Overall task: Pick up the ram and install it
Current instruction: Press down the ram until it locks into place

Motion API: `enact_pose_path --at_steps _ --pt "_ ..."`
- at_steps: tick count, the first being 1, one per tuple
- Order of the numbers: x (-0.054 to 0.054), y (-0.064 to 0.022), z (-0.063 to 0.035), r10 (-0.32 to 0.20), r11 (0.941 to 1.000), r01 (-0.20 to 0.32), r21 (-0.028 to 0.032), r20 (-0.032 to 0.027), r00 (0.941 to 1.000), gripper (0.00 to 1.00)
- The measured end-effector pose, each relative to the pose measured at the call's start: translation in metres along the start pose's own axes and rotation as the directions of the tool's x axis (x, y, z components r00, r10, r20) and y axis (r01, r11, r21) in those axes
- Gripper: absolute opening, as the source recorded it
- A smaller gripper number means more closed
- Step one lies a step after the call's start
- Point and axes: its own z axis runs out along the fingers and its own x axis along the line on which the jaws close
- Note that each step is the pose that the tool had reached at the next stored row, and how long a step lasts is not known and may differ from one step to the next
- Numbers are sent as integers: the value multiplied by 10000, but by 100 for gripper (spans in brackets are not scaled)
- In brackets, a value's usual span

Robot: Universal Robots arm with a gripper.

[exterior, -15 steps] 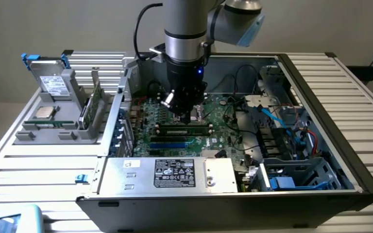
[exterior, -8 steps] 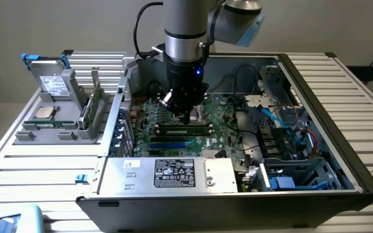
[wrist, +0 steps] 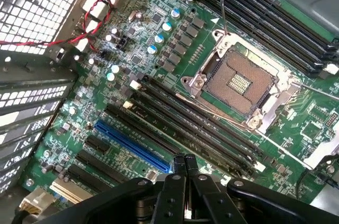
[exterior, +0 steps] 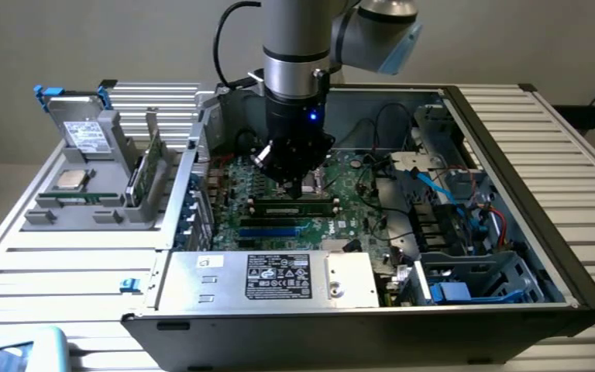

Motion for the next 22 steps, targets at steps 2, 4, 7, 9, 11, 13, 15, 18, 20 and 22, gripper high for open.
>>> enact_pose_path --at_steps 2,4,7,9,11,13,15,18,20,22 --pt "0 0 0 307 9995 -307 -10 -19 9995 11" --pt "0 0 0 620 9981 -620 -19 -39 9981 11" --pt "0 0 0 1085 9941 -1085 -31 -69 9941 11" --pt "0 0 0 1390 9903 -1390 -38 -88 9903 11" --pt "0 0 0 1694 9855 -1694 -45 -109 9855 11" --pt "0 0 0 2009 9796 -2010 -52 -129 9795 11" --pt "0 0 0 2309 9729 -2310 -57 -150 9729 11" --pt "0 0 0 2765 9609 -2767 -64 -182 9608 11" --pt "0 0 0 3062 9519 -3063 -68 -204 9518 11" --pt "0 0 0 3355 9419 -3357 -71 -225 9418 11"
